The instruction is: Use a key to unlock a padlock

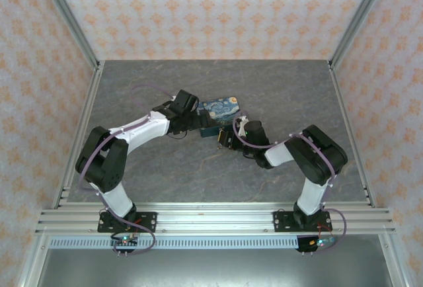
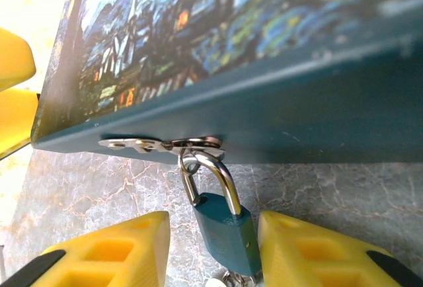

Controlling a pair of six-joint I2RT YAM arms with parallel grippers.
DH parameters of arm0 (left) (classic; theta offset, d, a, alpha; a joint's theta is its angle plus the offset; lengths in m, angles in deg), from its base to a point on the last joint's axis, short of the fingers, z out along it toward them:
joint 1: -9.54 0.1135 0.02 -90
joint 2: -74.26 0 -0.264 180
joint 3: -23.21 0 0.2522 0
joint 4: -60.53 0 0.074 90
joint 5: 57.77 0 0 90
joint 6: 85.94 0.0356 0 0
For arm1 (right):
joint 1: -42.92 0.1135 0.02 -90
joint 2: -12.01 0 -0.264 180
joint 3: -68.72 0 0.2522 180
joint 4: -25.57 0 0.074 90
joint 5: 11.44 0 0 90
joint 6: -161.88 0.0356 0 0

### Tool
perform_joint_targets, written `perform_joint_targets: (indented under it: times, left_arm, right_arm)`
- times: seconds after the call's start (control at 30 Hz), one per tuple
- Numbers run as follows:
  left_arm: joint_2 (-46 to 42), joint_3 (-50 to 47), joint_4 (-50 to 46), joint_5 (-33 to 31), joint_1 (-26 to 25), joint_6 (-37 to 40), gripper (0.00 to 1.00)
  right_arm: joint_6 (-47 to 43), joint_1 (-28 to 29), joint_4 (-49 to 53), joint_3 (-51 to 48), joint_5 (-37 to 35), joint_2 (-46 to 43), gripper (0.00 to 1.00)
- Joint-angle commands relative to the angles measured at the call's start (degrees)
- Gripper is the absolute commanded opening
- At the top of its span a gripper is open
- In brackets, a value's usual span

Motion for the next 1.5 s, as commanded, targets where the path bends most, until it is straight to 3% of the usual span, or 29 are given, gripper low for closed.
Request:
perform_joint_targets:
  times: [0.0,0.27,0.8,1.13,1.47]
  left_arm:
    - [0.6,1.4,1.5,-0.4,0.5,-0.5,1.0]
    - [0.6,1.2,2.0,0.0,0.5,-0.9,1.0]
    - [-0.9,0.7,2.0,-0.4,0.9,-0.7,1.0]
    - [-1.7,0.9,-1.1,-5.1,0.4,1.8,1.0]
    - [0.9,4.8,-5.3,-13.4,-4.1,5.7,1.0]
  right_arm:
    - [-0.9,1.0,1.2,0.7,0.2,1.9,0.36]
    - [-1.2,1.0,2.2,-0.4,-2.0,0.9,0.29]
    - [0.3,-0.1,2.4,-2.6,-4.9,-1.1,0.0]
    - [4.8,-0.6,0.1,-3.7,-4.4,-2.0,0.0]
    - [8.0,-0.8,0.8,-3.9,-4.7,-2.6,0.0]
